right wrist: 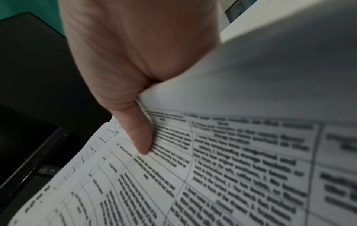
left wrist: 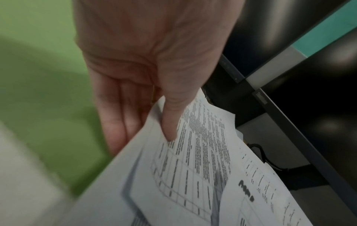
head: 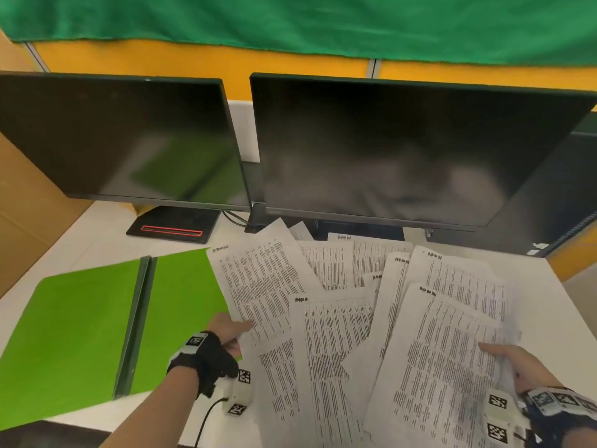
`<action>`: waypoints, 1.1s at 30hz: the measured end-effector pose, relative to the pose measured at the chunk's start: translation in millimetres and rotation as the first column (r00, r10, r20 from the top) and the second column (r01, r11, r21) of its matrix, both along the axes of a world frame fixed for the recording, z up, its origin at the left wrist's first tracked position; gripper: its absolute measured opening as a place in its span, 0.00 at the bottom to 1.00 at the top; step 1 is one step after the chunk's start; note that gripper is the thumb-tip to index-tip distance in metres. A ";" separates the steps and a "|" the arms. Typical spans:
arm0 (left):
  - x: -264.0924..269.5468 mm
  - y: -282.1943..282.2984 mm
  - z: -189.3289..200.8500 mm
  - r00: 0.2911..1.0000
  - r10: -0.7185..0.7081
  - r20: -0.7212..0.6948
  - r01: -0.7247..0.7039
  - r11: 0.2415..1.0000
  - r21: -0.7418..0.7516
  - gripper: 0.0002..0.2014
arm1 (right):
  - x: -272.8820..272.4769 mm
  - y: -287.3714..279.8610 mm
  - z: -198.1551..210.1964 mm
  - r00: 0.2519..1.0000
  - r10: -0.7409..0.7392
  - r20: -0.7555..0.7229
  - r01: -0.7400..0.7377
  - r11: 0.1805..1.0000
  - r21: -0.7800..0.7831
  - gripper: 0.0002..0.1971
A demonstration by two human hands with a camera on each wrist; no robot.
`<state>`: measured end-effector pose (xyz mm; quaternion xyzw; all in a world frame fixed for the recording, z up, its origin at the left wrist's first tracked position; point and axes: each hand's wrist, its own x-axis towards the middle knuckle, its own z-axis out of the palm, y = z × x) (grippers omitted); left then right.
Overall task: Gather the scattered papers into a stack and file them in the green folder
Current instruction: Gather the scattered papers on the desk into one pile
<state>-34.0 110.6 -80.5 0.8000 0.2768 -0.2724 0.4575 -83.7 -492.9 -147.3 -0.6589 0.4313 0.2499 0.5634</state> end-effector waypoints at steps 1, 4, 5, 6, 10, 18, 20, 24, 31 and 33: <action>-0.4 2.9 -1.0 1.000 0.010 -0.008 -0.010 0.999 -0.036 0.14 | -1.5 14.7 17.3 1.000 -0.011 -0.002 0.011 1.000 -0.007 0.45; 13.3 30.2 -6.4 1.000 0.018 -0.020 -0.019 0.997 -0.076 0.25 | -3.8 27.9 34.1 0.999 0.026 -0.030 -0.028 0.997 -0.074 0.50; 19.3 40.7 -4.6 1.000 0.015 -0.018 -0.017 0.997 -0.079 0.32 | -1.7 27.8 33.1 1.000 0.013 -0.021 -0.014 0.998 -0.056 0.50; 24.0 50.0 0.1 1.000 0.018 -0.007 -0.019 0.995 -0.102 0.35 | -3.0 21.0 32.1 0.999 0.013 -0.041 -0.015 0.999 -0.052 0.46; 19.7 47.4 59.4 0.981 0.141 0.130 -0.112 0.971 -0.213 0.20 | -1.7 35.4 51.5 0.995 -0.034 -0.092 0.027 0.997 -0.066 0.45; 19.5 43.7 110.4 0.845 -0.155 0.511 -0.035 0.939 0.342 0.10 | 2.2 87.0 82.2 0.999 -0.029 0.046 0.038 0.978 -0.204 0.26; 22.4 43.9 118.5 0.868 -0.187 0.460 -0.071 0.870 0.488 0.11 | 0.7 94.0 85.2 0.997 -0.050 0.059 0.062 0.970 -0.233 0.28; 17.6 27.6 137.4 0.847 -0.398 0.353 -0.003 0.660 0.751 0.19 | -0.6 102.7 97.9 0.994 -0.050 0.096 0.072 0.968 -0.239 0.29; -15.0 26.4 221.4 0.549 -0.732 0.404 0.097 0.535 0.839 0.09 | -2.7 108.7 104.7 0.991 -0.067 0.116 0.092 0.968 -0.234 0.26; -21.6 34.2 248.2 0.482 -0.713 0.510 0.086 0.617 0.782 0.08 | -2.8 112.2 105.9 0.993 -0.042 0.106 0.064 0.976 -0.210 0.23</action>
